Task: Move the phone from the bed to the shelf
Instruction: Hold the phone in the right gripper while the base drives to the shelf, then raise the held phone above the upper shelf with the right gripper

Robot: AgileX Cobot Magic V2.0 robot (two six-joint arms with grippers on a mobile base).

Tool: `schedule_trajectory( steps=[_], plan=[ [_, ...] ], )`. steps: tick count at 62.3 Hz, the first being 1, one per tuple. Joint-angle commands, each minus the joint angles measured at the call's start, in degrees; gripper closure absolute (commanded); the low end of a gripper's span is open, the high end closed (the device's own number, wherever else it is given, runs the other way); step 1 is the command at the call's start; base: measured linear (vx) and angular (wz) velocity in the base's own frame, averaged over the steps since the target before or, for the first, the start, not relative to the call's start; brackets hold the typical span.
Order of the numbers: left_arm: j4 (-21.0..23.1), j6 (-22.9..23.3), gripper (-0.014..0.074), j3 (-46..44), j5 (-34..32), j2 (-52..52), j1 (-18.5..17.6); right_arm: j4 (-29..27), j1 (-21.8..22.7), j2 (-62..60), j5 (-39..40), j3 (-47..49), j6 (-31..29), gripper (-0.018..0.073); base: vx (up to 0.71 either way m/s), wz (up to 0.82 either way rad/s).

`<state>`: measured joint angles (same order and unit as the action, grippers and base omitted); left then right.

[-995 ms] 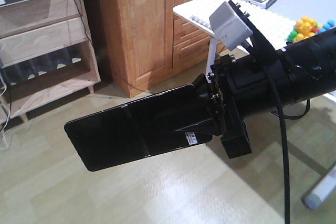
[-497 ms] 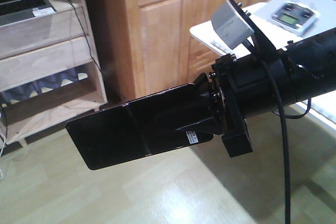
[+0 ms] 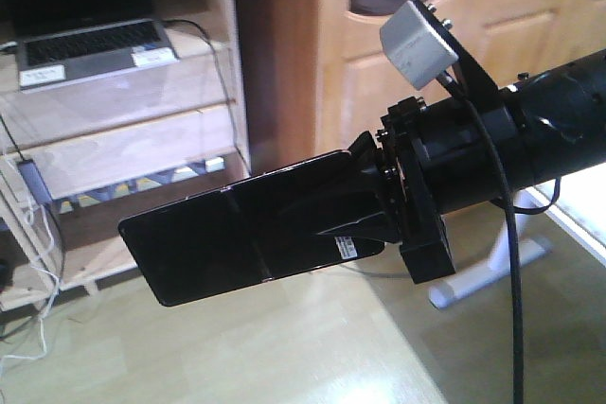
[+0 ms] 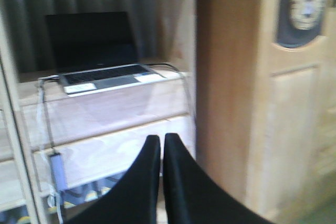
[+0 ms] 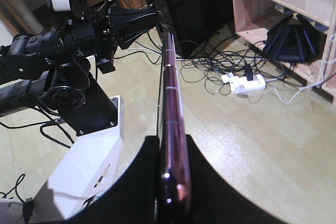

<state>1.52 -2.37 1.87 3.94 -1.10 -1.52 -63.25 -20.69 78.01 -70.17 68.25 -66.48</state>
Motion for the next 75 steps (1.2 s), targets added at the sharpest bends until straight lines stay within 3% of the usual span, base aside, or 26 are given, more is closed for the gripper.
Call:
schedule_trajectory(
  steps=[1,75],
  plan=[
    [0.6,0.5,0.0595,-1.4,-4.3,-0.3,0.1,-4.9,0.2,-1.9,-3.2,1.6,-0.1,0.0562,0.46,0.34],
    [0.6,0.5,0.0595,-1.4,-4.3,-0.3,0.1,-4.9,0.2,-1.9,-3.2,1.6,-0.1,0.0562,0.38,0.29]
  ],
)
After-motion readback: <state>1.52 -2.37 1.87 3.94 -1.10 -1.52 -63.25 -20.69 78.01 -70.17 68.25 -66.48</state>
